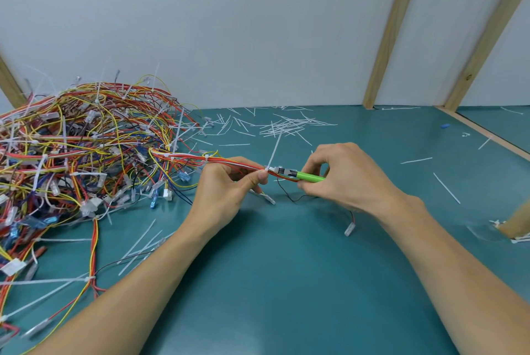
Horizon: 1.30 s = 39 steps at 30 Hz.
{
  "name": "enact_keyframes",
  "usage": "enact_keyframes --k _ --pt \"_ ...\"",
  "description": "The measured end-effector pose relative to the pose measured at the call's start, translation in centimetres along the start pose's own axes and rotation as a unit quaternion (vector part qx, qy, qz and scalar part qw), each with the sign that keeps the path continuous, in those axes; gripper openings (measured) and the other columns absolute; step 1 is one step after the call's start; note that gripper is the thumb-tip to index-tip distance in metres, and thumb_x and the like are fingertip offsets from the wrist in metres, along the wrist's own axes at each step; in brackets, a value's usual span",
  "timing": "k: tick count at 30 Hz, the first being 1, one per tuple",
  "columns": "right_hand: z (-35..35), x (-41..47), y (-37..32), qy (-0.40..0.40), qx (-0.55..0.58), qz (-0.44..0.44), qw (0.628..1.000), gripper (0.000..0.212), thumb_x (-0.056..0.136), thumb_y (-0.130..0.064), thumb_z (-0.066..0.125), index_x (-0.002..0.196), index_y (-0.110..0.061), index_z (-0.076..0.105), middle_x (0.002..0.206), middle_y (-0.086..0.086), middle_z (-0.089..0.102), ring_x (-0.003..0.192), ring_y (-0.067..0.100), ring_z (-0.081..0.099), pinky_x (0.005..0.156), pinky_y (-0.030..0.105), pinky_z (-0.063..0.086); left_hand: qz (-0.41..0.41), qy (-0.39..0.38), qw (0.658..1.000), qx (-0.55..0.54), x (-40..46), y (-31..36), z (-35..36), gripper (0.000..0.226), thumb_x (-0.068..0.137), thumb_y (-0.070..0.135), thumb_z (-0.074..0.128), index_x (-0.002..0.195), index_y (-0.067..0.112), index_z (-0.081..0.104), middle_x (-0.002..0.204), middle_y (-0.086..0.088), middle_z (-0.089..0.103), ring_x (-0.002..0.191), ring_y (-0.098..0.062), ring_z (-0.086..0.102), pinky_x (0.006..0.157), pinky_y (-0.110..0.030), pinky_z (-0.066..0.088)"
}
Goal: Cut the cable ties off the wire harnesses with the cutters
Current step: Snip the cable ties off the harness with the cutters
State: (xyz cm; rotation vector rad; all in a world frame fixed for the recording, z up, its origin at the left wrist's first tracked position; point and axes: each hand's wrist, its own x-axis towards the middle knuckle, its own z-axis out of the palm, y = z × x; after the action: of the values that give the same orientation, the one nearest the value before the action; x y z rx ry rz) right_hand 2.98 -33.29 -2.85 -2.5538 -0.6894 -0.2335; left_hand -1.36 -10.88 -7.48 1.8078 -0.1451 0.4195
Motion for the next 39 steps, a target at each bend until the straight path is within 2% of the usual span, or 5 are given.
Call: enact_keyframes --k 9,13,26,34,39 --pt "0.1 0.2 1.2 0.035 0.038 0.013 0.999 0.024 0.072 -0.056 0.083 0.081 -0.039 0.069 0.091 -0.021 0.065 0.08 0.001 0.062 0.075 0.035 0.051 0.004 0.005 1.0 -0.023 0.0 0.1 -0.1 0.008 0.091 0.017 0.074 0.083 0.016 0.074 0.078 0.0 0.076 0.069 -0.025 0.072 0.07 -0.02 0.055" --pt "0.4 0.2 1.0 0.024 0.015 -0.005 1.0 0.027 0.072 -0.053 0.085 0.089 -0.041 0.068 0.098 -0.02 0.062 0.09 0.001 0.061 0.077 0.034 0.049 0.005 0.006 1.0 -0.021 0.0 0.0 -0.2 0.008 0.091 0.017 0.074 0.083 0.017 0.074 0.078 0.001 0.076 0.068 -0.02 0.072 0.069 -0.017 0.053" --pt "0.3 0.3 1.2 0.025 0.0 -0.037 0.999 0.031 0.073 -0.051 0.085 0.097 -0.041 0.068 0.101 -0.017 0.058 0.087 0.003 0.059 0.066 0.022 0.039 0.001 0.008 1.0 -0.024 0.0 0.0 -0.2 0.008 0.09 0.016 0.074 0.082 0.02 0.074 0.079 0.0 0.076 0.069 -0.019 0.073 0.069 -0.016 0.053" --pt "0.4 0.3 1.1 0.026 0.005 -0.049 0.998 0.034 0.073 -0.049 0.086 0.1 -0.039 0.067 0.104 -0.017 0.055 0.091 0.005 0.061 0.068 0.024 0.043 -0.011 0.01 1.0 -0.015 0.0 0.2 0.1 0.008 0.087 0.012 0.077 0.081 0.017 0.074 0.075 0.001 0.076 0.068 -0.017 0.073 0.068 -0.015 0.052" --pt "0.3 0.2 1.0 0.022 0.01 -0.054 0.998 0.033 0.073 -0.048 0.087 0.099 -0.038 0.068 0.103 -0.017 0.055 0.089 0.007 0.062 0.072 0.032 0.049 -0.012 0.008 1.0 -0.011 0.0 0.3 0.2 0.01 0.087 0.009 0.076 0.08 0.016 0.074 0.074 0.001 0.076 0.066 -0.016 0.072 0.068 -0.016 0.052"
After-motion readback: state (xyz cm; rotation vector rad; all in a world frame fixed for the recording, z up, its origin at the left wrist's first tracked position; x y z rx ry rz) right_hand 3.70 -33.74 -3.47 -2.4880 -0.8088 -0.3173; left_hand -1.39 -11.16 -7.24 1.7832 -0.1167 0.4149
